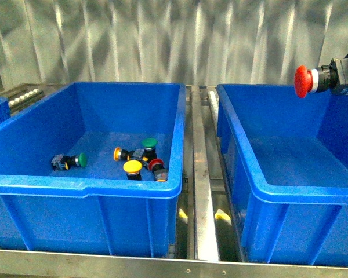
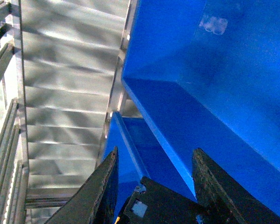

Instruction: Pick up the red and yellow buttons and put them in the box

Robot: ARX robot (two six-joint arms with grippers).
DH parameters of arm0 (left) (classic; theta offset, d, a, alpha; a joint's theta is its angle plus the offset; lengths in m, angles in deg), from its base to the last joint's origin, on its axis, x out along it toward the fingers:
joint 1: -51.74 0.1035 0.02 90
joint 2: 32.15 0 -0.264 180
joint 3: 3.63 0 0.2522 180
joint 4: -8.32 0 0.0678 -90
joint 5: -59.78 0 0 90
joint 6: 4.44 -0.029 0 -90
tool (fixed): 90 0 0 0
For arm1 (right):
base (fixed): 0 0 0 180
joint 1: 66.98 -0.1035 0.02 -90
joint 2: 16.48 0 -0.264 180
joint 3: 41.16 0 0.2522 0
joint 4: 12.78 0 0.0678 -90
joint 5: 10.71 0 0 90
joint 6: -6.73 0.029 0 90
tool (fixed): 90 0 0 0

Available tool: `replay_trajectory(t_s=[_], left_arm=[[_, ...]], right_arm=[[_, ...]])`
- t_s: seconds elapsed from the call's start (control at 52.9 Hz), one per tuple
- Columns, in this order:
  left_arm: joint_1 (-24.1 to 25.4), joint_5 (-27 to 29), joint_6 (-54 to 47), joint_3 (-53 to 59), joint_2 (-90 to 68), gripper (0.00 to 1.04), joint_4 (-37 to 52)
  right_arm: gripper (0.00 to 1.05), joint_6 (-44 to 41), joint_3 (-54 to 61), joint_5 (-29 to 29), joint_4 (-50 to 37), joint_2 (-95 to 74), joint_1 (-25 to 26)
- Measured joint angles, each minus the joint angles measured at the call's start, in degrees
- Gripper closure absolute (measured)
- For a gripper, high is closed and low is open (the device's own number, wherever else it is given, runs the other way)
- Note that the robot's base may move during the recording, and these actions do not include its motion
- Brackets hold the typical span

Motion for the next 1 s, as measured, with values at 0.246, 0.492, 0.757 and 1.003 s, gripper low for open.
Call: replay_trajectory(t_s=[0.246, 0.492, 0.757, 1.003], left_arm=[[-3.8, 8.5, -16.8, 13.8, 26.0, 0.76, -13.9], [-15.1, 18.9, -18.4, 16.8, 34.5, 1.02, -16.5], [-15.3, 19.3, -18.7, 19.0, 36.7, 1.02, -16.3], [-15.3, 19.3, -18.6, 19.0, 36.9, 1.02, -16.3]], right_arm=[[0.65, -1.2, 0.3, 2.1, 0.6, 1.0, -1.9], [0.65, -3.0, 0.4, 4.3, 1.1, 1.3, -3.2], [0.65, -8.6, 0.4, 7.5, 2.3, 1.3, -4.3], [0.65, -10.9, -0.1, 7.8, 2.3, 1.4, -4.4]])
